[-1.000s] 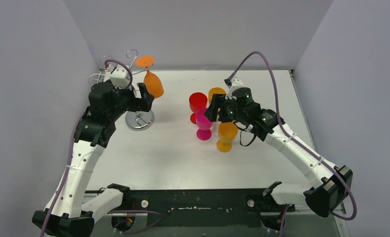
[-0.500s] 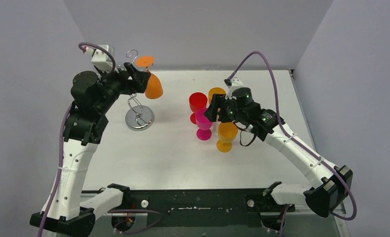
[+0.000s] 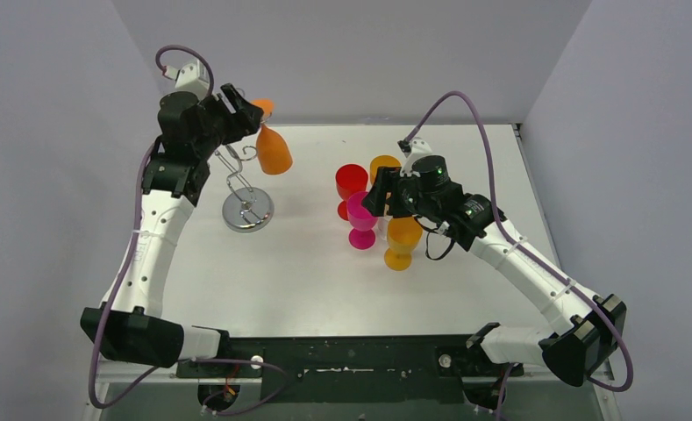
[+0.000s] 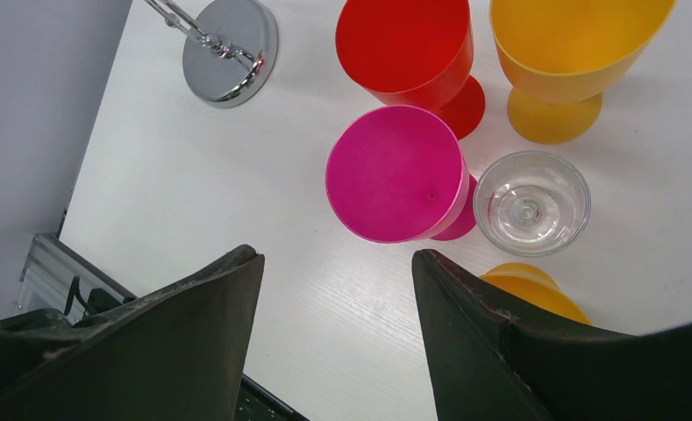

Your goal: Take the wine glass off the wine glass rack

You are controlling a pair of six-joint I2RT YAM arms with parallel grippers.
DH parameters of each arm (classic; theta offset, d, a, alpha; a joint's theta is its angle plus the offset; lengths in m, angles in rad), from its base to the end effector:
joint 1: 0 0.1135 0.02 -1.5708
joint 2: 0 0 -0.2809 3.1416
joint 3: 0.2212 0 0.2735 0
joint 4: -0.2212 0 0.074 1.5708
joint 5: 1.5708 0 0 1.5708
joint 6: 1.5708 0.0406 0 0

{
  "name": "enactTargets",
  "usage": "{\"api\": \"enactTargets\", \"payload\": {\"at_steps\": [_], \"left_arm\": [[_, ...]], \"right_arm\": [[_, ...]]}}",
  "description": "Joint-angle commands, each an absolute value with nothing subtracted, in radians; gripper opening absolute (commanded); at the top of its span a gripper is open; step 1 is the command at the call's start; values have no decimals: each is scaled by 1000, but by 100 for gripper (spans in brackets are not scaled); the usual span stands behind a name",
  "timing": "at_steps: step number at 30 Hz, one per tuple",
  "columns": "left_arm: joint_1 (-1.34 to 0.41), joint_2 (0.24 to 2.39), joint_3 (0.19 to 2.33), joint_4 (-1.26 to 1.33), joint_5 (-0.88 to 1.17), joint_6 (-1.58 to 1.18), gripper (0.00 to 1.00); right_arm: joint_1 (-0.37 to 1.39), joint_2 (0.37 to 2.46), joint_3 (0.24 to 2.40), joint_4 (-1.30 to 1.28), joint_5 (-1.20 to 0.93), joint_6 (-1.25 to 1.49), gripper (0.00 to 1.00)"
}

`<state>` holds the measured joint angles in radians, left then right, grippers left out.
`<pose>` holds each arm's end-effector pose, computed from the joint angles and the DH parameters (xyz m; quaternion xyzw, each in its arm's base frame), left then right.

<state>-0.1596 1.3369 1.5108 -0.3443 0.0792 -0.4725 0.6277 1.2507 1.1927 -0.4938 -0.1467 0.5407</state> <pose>0.3156 -0.0541 0.4726 -0.0939 0.7588 -0.2289 0.6026 0.2383 0.1802 0.3647 -0.0736 0.8683 0.3216 0.3705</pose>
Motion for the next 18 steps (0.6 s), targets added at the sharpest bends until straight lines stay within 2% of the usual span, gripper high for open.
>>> {"api": "enactTargets", "payload": {"at_steps": [1,18], "left_arm": [[-149,1341,1570,-278,76,-513,60],[-149,1412,1537,-241,10,-539,60]], "right_arm": [[620,1218,1187,-451,-147,551,64],[621,1220,1184,-447,-150,554,64]]}}
